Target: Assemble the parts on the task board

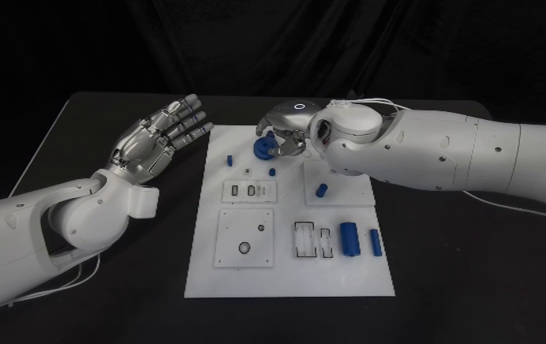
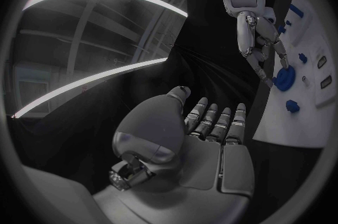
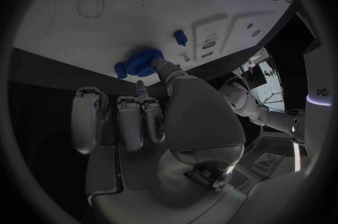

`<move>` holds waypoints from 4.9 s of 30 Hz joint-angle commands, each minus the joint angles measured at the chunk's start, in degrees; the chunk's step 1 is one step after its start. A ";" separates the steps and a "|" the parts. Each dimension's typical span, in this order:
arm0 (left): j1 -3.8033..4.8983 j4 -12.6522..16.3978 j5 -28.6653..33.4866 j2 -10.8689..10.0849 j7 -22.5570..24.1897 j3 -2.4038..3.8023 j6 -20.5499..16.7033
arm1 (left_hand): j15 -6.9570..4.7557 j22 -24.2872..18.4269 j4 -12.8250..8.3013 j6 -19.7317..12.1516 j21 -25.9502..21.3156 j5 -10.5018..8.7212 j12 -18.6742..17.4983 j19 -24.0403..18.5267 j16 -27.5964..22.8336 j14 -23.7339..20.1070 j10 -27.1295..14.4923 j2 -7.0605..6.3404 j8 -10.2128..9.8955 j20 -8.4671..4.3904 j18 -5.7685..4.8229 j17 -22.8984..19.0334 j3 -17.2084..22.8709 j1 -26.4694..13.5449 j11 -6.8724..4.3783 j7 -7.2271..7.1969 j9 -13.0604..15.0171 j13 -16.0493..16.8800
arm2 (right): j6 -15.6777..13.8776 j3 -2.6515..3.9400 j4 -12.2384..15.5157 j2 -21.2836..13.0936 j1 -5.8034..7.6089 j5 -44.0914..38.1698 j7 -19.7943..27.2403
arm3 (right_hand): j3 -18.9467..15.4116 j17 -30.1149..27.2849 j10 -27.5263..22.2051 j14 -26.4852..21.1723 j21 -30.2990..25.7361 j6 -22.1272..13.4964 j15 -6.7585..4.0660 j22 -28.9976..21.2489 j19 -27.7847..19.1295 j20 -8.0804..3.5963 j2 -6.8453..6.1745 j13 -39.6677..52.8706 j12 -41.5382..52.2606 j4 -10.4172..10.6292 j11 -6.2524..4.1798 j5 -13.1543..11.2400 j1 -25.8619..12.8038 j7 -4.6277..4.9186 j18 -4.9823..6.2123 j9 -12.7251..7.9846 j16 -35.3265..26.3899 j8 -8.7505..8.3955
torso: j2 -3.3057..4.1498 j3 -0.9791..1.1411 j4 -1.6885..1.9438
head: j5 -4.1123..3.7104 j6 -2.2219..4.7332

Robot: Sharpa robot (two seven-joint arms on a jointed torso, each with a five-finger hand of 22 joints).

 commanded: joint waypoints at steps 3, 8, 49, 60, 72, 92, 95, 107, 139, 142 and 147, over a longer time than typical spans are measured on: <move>-0.10 -0.06 0.00 0.11 1.67 0.05 1.05 | 0.25 0.09 -0.09 0.37 0.20 0.26 0.32 0.05 0.20 -0.03 0.12 0.35 0.23 0.51 0.82 0.08 0.29 -0.11 0.22 1.48 0.05 0.10 | 0.33 0.04 -0.13 -0.06 -0.11 -0.50 -1.16 | -1.68 15.09 5.97 6.03 -0.45 -1.27 -0.31 10.98 -0.29 -0.08 -0.01 15.09 0.16 0.75 -0.43 -5.28 -1.15 -0.03 0.49 -1.74 0.15 0.00 | 0.00 0.01 -0.01 | 0.04 0.09; -0.11 -0.16 0.00 0.14 1.60 0.05 1.16 | 0.31 0.11 -0.14 0.35 0.26 0.26 0.30 0.11 0.22 -0.02 0.10 0.32 0.24 0.52 0.78 0.08 0.41 -0.16 0.21 1.50 0.04 0.09 | 0.55 0.04 -0.18 -0.28 -0.14 -0.50 -1.08 | -3.53 15.09 5.97 6.03 -0.58 -0.02 -0.16 11.06 -0.24 0.08 0.12 15.09 0.16 2.24 -0.25 -9.57 -2.61 0.24 0.48 -2.40 0.15 0.37 | -0.02 -0.02 0.05 | -0.05 0.01; -0.25 0.93 0.55 -0.76 1.43 0.05 0.75 | 0.47 0.18 -0.38 0.81 0.41 0.28 0.74 0.27 0.64 0.14 0.34 0.10 0.47 0.54 0.64 0.13 0.80 -0.35 0.26 1.60 0.11 0.15 | -11.82 -0.06 16.68 -29.23 1.86 -0.30 2.28 | -3.03 15.09 5.97 6.03 8.87 11.63 -2.19 15.08 6.27 -1.81 -0.91 15.09 0.16 8.29 -2.34 0.84 -3.99 -1.90 -2.24 -5.32 0.15 2.09 | -0.13 -0.16 0.01 | 1.56 -0.74; -0.27 0.60 0.54 -0.09 1.54 0.05 1.36 | 0.54 0.18 -0.41 0.71 0.41 0.31 0.76 0.26 0.73 0.17 0.35 0.13 0.45 0.55 0.59 0.14 0.92 -0.39 0.38 1.61 0.09 0.15 | -13.91 -0.12 14.26 -31.82 -1.52 0.26 1.58 | -4.12 15.09 5.97 6.03 8.87 10.99 -2.16 15.08 6.27 -1.86 -1.94 15.09 0.16 9.49 -2.26 -4.11 -3.13 -1.73 -2.24 -5.79 0.15 1.39 | 0.06 0.05 0.27 | -0.21 -1.46; -0.30 0.52 0.54 0.10 1.51 0.05 1.68 | 0.58 0.19 -0.43 0.72 0.41 0.32 0.82 0.26 0.77 0.18 0.38 0.15 0.46 0.55 0.55 0.15 1.00 -0.42 0.47 1.63 0.09 0.16 | -13.22 -0.14 12.84 -31.57 -3.20 0.97 1.01 | -5.29 15.09 5.97 6.03 8.87 10.09 -2.11 15.08 6.27 -1.79 -2.77 15.09 0.16 10.28 -2.21 -7.86 -1.43 -1.68 -2.24 -6.10 0.15 0.83 | 0.13 0.11 0.09 | -0.92 -1.50; -0.33 0.28 0.54 0.11 1.54 0.05 1.83 | 0.63 0.20 -0.46 0.67 0.45 0.33 0.83 0.29 0.79 0.19 0.39 0.16 0.46 0.55 0.50 0.14 1.12 -0.48 0.59 1.66 0.08 0.15 | -12.91 -0.14 12.42 -31.14 -3.94 1.01 1.03 | -6.20 15.09 5.97 6.03 8.87 10.26 -2.03 15.08 6.27 -1.72 -3.27 15.09 0.16 11.30 -2.10 -9.72 -0.46 -1.54 -2.24 -6.07 0.15 0.97 | 0.05 0.01 0.38 | -1.23 -1.49; -0.33 0.22 0.54 0.16 1.53 0.05 1.90 | 0.63 0.20 -0.46 0.67 0.45 0.33 0.83 0.29 0.79 0.19 0.39 0.16 0.46 0.55 0.50 0.14 1.12 -0.48 0.59 1.66 0.08 0.15 | -12.90 -0.14 12.22 -30.95 -4.01 1.01 0.99 | -6.25 15.09 5.97 6.03 8.87 10.36 -2.02 15.08 6.27 -1.71 -3.32 15.09 0.16 11.34 -2.09 -9.80 -0.25 -1.52 -2.24 -6.05 0.15 1.03 | 0.04 0.02 0.43 | -1.25 -1.60; -0.38 0.05 0.54 0.21 1.43 0.05 2.13 | 0.65 0.21 -0.49 0.54 0.47 0.33 0.82 0.30 0.84 0.20 0.38 0.15 0.43 0.55 0.44 0.14 1.25 -0.55 0.70 1.68 0.05 0.15 | -12.90 -0.14 11.39 -29.90 -4.36 1.01 0.49 | -6.31 15.09 5.97 6.03 8.87 10.82 -1.84 15.08 6.27 -1.54 -3.17 15.09 0.16 11.28 -1.87 -6.58 2.52 -1.24 -2.24 -5.86 0.15 1.40 | 0.02 0.08 0.24 | -0.94 -1.78; -0.68 -0.39 0.54 0.37 0.99 0.05 2.79 | 0.69 0.21 -0.53 0.37 0.47 0.32 0.85 0.28 0.84 0.18 0.37 0.13 0.40 0.53 0.37 0.13 1.44 -0.68 0.94 1.71 0.02 0.14 | -12.22 -0.13 10.13 -28.47 -5.13 0.47 -1.21 | -7.10 15.09 5.97 6.03 8.87 14.82 -1.71 15.08 6.27 -1.38 -2.97 15.09 0.16 11.45 -1.75 -6.80 4.04 -1.17 -2.24 -3.12 0.15 4.31 | 0.01 0.05 0.30 | -0.90 -2.04; -0.72 -0.40 0.54 0.35 0.98 0.05 2.82 | 0.69 0.21 -0.53 0.37 0.47 0.32 0.85 0.28 0.84 0.18 0.37 0.13 0.40 0.53 0.37 0.13 1.44 -0.68 0.94 1.71 0.02 0.14 | -12.11 -0.13 9.99 -28.35 -5.17 0.33 -1.28 | -7.16 15.09 5.97 6.03 8.87 15.34 -1.78 15.08 6.27 -1.43 -2.83 15.09 0.16 11.38 -1.83 -6.17 4.28 -1.27 -2.24 -2.40 0.15 4.85 | 0.03 0.04 0.27 | -0.84 -2.03; -0.79 -0.40 0.54 0.31 0.98 0.05 2.87 | 0.69 0.21 -0.53 0.37 0.47 0.32 0.85 0.28 0.84 0.18 0.37 0.13 0.40 0.53 0.37 0.13 1.44 -0.68 0.94 1.71 0.02 0.14 | -12.01 -0.13 9.72 -28.12 -5.30 0.22 -1.28 | -7.14 15.09 5.97 6.03 8.87 16.34 -1.90 15.08 6.27 -1.54 -2.55 15.09 0.16 11.01 -1.96 -4.66 4.84 -1.42 -2.24 -1.08 0.15 5.80 | 0.06 0.04 0.28 | -0.79 -2.09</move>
